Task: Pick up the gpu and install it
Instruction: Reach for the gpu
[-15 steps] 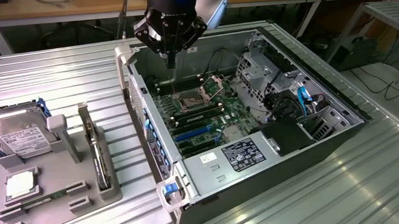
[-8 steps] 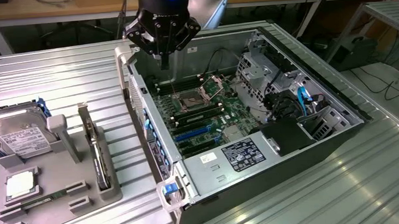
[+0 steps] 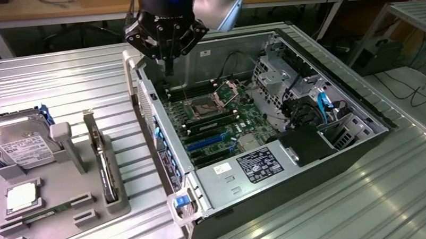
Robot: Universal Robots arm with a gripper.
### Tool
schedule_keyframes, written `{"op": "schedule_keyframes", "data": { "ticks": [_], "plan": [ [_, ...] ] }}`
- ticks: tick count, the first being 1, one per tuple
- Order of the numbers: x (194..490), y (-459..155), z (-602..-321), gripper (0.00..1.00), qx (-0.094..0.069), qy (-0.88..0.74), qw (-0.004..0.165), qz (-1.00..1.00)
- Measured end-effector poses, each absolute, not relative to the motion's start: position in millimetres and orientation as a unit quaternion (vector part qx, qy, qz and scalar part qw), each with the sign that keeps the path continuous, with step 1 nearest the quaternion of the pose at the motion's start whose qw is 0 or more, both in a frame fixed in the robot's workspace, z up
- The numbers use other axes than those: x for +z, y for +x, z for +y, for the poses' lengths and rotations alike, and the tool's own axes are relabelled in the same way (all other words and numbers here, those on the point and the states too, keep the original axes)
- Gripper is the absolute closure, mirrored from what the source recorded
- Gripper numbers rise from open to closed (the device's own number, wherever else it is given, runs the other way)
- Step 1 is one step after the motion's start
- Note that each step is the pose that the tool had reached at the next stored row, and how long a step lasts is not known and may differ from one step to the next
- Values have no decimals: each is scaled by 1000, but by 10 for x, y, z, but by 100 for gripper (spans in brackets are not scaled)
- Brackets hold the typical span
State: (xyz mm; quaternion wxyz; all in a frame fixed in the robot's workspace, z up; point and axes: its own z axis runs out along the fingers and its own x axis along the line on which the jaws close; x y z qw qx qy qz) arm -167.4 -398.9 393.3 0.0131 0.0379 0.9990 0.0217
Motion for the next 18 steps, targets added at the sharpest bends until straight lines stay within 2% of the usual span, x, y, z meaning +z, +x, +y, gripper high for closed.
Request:
{"op": "schedule_keyframes", "data": {
  "ticks": [18],
  "plan": [
    [3933, -1889, -3989, 89, 22, 38, 13, 999]
  ]
}}
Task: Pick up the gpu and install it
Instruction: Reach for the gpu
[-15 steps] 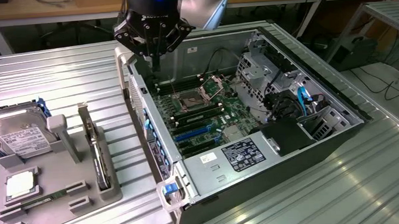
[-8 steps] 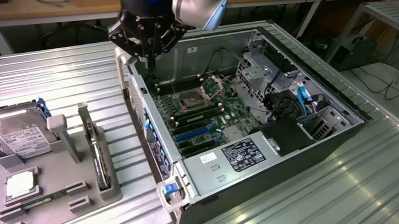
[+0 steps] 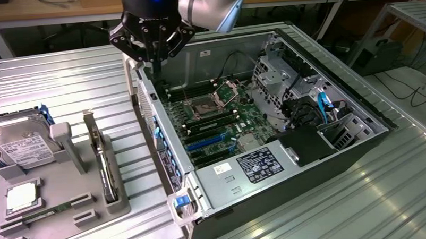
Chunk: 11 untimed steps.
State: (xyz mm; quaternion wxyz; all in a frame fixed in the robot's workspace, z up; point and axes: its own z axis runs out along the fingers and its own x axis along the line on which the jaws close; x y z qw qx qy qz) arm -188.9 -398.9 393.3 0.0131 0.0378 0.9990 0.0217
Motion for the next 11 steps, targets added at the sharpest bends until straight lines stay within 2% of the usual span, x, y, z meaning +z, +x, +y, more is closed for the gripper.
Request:
{"op": "schedule_keyframes", "data": {
  "ticks": [11],
  "plan": [
    [3933, -2020, -3989, 89, 22, 38, 13, 999]
  ]
}}
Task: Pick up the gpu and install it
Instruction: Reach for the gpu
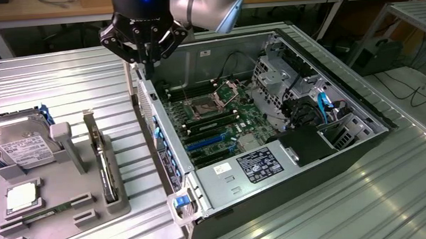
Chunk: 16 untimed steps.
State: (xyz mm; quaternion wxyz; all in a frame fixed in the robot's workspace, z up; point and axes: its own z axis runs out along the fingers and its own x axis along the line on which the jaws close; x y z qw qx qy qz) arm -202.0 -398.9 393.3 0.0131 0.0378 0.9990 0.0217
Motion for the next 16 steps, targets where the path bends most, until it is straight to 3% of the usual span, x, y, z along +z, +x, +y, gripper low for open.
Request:
{"op": "schedule_keyframes", "data": {
  "ticks": [16],
  "plan": [
    [3933, -2251, -3989, 89, 22, 38, 13, 999]
  ]
}}
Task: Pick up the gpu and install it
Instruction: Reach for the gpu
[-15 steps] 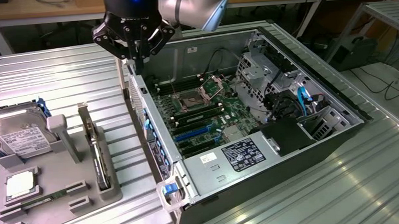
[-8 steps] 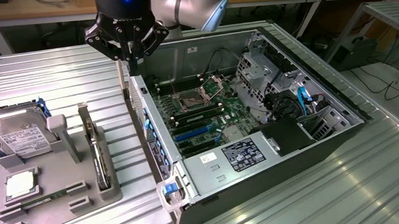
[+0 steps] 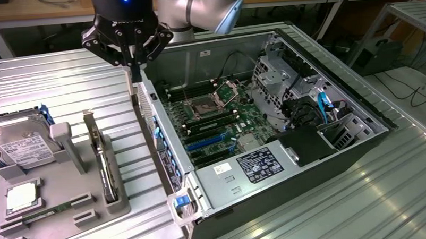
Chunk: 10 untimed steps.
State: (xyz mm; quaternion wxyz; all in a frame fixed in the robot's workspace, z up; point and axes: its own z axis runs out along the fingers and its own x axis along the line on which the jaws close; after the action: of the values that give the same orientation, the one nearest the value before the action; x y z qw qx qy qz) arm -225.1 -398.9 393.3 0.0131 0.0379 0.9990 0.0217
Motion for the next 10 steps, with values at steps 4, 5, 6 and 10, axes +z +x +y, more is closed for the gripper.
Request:
{"op": "schedule_keyframes", "data": {
  "ticks": [4, 5, 6, 10],
  "plan": [
    [3933, -2303, -3989, 89, 22, 38, 13, 999],
    [3933, -2317, -3990, 89, 22, 38, 13, 999],
    [3933, -2331, -3989, 89, 22, 38, 13, 999],
    [3933, -2405, -3989, 89, 22, 38, 13, 999]
  ]
}}
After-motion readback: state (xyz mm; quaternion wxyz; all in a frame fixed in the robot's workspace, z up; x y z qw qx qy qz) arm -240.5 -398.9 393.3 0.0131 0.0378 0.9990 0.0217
